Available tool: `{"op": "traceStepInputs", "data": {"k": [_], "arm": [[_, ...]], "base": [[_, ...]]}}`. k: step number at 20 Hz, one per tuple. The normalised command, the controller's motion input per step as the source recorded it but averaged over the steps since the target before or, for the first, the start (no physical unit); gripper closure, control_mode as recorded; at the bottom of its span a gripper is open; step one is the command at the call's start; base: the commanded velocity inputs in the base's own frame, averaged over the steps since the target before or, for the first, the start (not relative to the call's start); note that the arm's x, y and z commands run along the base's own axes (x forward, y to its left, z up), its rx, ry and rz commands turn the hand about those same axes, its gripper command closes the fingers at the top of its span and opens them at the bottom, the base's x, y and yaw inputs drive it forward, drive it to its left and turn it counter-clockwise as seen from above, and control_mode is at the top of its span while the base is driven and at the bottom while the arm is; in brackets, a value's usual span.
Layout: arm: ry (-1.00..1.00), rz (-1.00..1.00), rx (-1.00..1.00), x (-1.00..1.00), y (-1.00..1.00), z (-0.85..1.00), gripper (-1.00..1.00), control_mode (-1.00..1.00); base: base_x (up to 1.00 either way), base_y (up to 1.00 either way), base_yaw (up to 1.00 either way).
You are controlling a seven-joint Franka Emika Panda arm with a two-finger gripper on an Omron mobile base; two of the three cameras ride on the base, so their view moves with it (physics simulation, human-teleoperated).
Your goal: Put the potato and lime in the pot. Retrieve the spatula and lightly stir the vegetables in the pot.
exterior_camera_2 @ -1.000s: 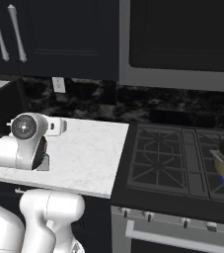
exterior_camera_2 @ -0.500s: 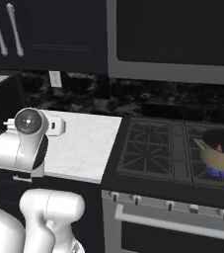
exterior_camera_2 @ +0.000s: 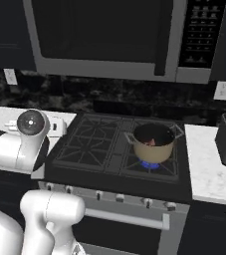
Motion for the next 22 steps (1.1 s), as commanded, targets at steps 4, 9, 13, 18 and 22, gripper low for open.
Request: {"op": "traceStepInputs", "data": {"k": [4, 9, 13, 18, 22], "arm": [[0.0, 0.0, 0.0, 0.0, 0.0, 0.0, 1.0, 1.0], [0.0, 0.0, 0.0, 0.0, 0.0, 0.0, 1.0, 1.0], [0.0, 0.0, 0.0, 0.0, 0.0, 0.0, 1.0, 1.0], [0.0, 0.0, 0.0, 0.0, 0.0, 0.0, 1.0, 1.0], [-0.22, 0.0, 0.08, -0.3, 0.0, 0.51, 1.0, -1.0]], "base": [[0.05, -1.0, 0.0], [0.29, -1.0, 0.0], [0.56, -0.94, -0.01], [0.71, -0.38, -0.04], [0.0, 0.0, -0.01]]}}
